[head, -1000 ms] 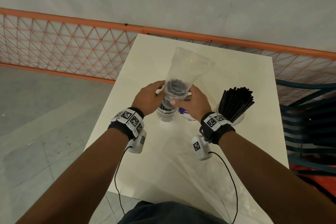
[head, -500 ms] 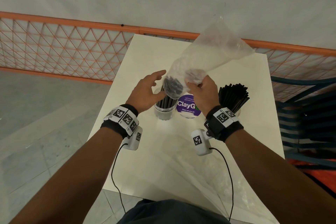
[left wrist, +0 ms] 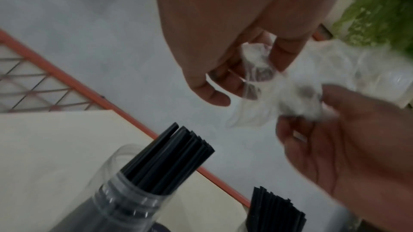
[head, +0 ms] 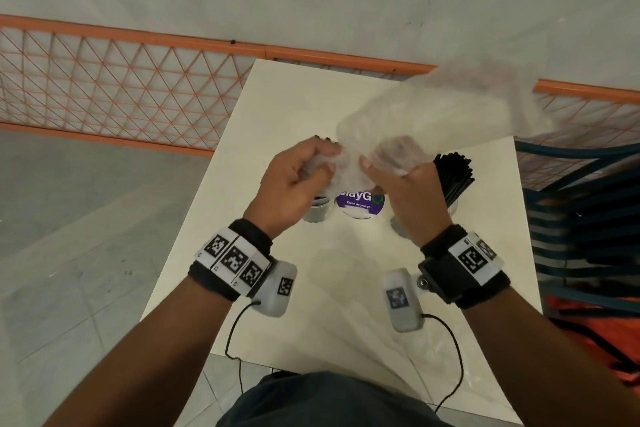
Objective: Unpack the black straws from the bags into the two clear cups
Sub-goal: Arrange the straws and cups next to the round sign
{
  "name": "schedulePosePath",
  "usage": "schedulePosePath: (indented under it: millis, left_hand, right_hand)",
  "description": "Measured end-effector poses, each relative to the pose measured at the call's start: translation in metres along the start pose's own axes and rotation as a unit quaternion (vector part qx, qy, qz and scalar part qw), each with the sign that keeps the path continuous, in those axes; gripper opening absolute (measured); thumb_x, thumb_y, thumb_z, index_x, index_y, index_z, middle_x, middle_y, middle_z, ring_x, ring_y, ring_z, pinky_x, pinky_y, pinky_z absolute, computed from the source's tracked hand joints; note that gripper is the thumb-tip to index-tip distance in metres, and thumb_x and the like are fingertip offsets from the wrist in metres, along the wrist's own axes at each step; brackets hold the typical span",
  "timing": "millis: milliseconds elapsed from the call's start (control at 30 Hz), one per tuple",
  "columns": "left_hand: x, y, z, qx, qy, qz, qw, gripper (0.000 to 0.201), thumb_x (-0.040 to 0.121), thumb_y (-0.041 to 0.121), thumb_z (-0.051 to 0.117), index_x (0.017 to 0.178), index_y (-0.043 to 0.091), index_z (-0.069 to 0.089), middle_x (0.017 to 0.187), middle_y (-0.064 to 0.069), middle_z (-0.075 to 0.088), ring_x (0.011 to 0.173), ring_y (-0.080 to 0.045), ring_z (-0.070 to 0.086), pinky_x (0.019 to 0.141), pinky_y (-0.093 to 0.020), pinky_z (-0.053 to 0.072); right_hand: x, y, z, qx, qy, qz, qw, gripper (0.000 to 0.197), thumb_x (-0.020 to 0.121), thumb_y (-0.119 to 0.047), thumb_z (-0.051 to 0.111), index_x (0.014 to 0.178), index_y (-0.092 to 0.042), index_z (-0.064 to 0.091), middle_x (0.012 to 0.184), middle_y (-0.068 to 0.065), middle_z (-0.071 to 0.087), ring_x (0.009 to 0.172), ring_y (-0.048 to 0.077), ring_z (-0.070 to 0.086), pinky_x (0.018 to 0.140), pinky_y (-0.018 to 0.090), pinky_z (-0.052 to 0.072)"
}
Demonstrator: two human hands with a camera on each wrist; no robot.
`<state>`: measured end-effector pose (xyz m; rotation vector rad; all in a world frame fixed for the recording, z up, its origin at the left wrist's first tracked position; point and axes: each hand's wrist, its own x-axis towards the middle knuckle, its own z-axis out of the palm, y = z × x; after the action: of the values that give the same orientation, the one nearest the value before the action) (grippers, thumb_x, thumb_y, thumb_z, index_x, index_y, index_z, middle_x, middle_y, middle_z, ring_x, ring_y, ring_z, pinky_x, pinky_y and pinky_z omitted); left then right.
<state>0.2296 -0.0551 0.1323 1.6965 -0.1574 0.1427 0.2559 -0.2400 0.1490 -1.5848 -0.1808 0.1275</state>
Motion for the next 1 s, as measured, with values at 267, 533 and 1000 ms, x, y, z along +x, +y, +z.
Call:
schedulePosePath:
  millis: [267,533,1000]
  left_hand:
    - [-0.057,-0.046,-0.027,0.246,-0.059,0.001,0.967,0.013,0.08,0.025,0.051,0.073,0.019,0.06,0.075,0.003,0.052,0.065,-0.014,0.053,0.063,-0.031,0.045]
    - [-0.084,-0.064,0.022,0.234,-0.214,-0.029,0.948,0.018,0.082,0.015,0.053,0.085,0.025,0.067,0.086,0.01,0.066,0.074,-0.004,0.058,0.065,-0.012,0.039]
    - [-0.085,-0.097,0.028,0.463,-0.217,-0.156,0.845,0.041,0.085,0.026,0.054,0.123,0.042,0.057,0.128,0.014,0.06,0.112,-0.015,0.056,0.092,-0.032,0.044]
  right_hand:
    - [-0.055,0.034,-0.059,0.001,0.032,0.08,0.996,0.106,0.059,-0.02,0.09,0.144,-0.034,0.028,0.136,0.001,0.046,0.086,0.018,0.067,0.081,0.039,0.059]
    - [-0.095,0.047,-0.063,-0.441,-0.196,0.065,0.874,0.081,0.062,-0.076,0.071,0.133,-0.064,0.035,0.125,-0.032,0.045,0.084,0.0,0.06,0.072,0.017,0.048]
    - [-0.081,0.094,-0.078,-0.486,-0.15,0.129,0.851,0.043,0.078,-0.074,0.054,0.109,-0.044,0.055,0.096,-0.021,0.054,0.073,-0.005,0.051,0.067,0.021,0.035]
